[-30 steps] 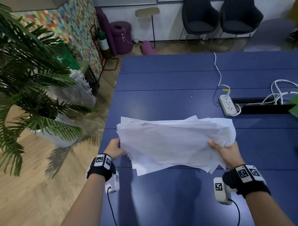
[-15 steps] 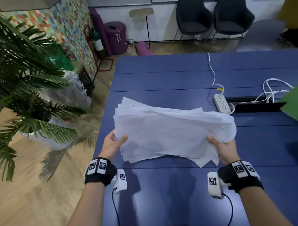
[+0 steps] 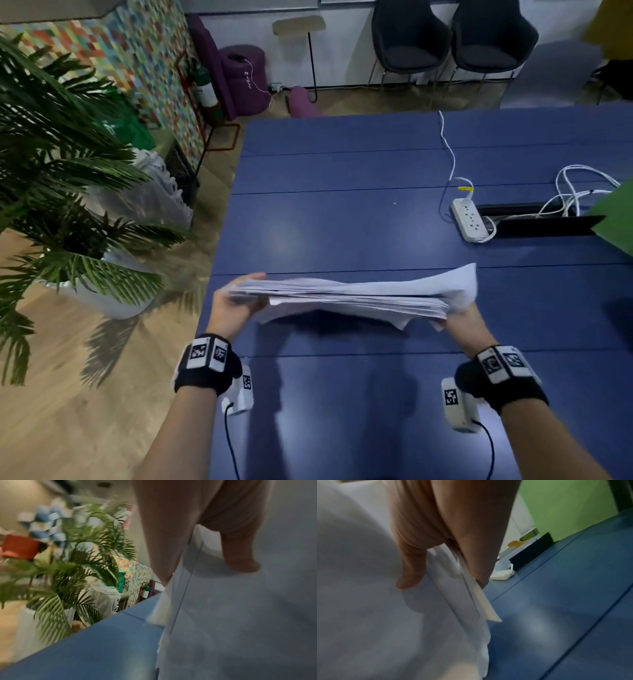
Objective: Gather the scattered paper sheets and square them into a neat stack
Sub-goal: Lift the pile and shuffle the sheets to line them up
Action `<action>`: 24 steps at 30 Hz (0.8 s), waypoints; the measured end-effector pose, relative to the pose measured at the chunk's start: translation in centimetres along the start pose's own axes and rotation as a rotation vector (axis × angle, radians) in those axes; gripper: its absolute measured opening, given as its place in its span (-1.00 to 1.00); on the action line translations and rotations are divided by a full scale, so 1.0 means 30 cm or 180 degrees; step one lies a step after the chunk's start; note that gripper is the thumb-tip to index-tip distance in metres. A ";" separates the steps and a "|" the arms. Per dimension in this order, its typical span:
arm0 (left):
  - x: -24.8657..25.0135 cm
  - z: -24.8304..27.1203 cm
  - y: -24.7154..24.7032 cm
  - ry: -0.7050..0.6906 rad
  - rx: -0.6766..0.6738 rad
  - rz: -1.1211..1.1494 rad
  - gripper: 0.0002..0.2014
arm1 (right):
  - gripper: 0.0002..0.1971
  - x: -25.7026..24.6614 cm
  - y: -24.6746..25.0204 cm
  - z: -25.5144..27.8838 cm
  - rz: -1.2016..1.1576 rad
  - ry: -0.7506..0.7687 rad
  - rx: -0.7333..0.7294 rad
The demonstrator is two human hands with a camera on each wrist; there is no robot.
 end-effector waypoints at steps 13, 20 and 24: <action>0.054 -0.033 0.027 0.0050 0.0859 0.0169 -0.81 | -0.78 -0.058 -0.001 -0.038 -0.0674 0.0037 0.0218; -0.048 0.031 -0.028 0.0831 0.0080 -0.0069 -0.78 | -0.76 0.090 -0.085 -0.076 -0.0721 -0.0627 0.0143; -0.044 0.027 -0.055 0.0649 0.0307 -0.0352 -0.86 | -0.76 0.095 -0.127 -0.080 -0.0671 -0.0703 0.0314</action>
Point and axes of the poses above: each hand's wrist, its own z-axis away from the middle knuckle, its own y-axis out of the back of the hand, x = y × z, the point moved 1 cm from there along -z, towards the middle knuckle, and after that the axes turned 14 degrees about -y, right-handed, at the moved point
